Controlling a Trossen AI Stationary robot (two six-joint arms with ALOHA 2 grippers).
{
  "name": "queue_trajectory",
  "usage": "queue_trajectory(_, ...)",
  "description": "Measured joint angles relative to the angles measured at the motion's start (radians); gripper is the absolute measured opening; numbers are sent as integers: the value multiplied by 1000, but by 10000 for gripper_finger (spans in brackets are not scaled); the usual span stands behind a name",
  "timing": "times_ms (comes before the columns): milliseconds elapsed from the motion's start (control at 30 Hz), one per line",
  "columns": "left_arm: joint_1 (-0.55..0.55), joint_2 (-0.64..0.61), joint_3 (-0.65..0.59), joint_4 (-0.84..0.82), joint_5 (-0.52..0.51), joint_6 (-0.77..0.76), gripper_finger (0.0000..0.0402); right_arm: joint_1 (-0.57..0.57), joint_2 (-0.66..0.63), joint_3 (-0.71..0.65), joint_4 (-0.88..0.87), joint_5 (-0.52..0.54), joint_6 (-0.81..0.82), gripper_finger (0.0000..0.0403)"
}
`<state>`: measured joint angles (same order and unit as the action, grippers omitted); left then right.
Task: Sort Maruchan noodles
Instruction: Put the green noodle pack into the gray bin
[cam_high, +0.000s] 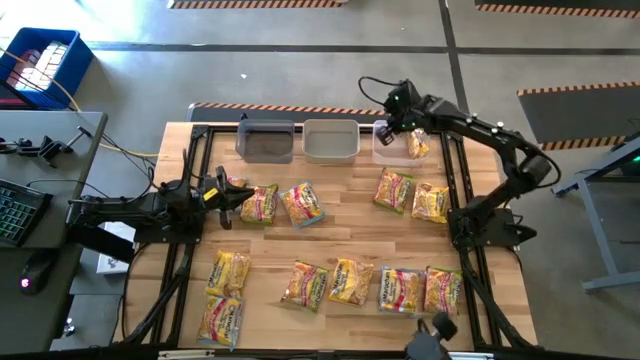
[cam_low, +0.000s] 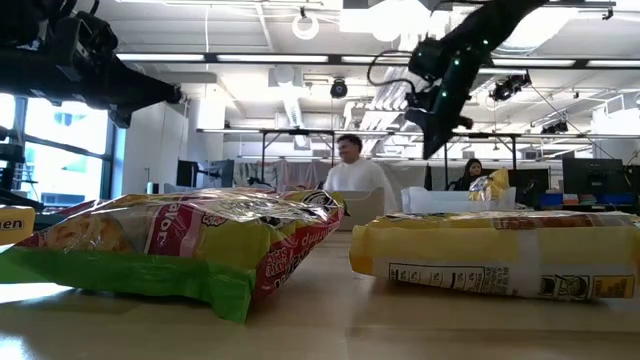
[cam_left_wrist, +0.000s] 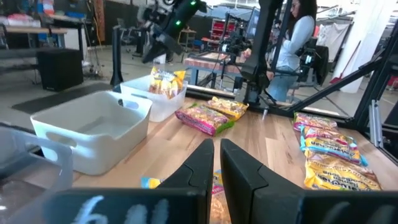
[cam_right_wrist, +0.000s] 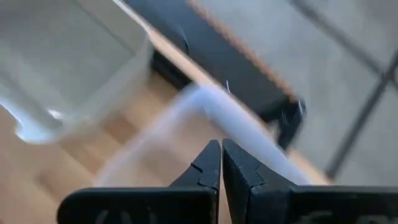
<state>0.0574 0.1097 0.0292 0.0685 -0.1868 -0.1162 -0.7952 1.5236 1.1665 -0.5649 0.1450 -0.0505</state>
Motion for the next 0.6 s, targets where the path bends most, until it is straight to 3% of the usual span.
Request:
queue_trajectory(333, 0, 109, 0, -9, 1, -87, 19, 132, -160, -488, 841, -130, 31, 0)
queue_trajectory(467, 1, 179, 0, 11, -9, -120, 19, 193, -184, -591, 1092, -131, 50, 0)
queue_trajectory(600, 2, 252, 1, 28, -60, -177, 19, 230, -185, -629, 1200, -138, 46, 0)
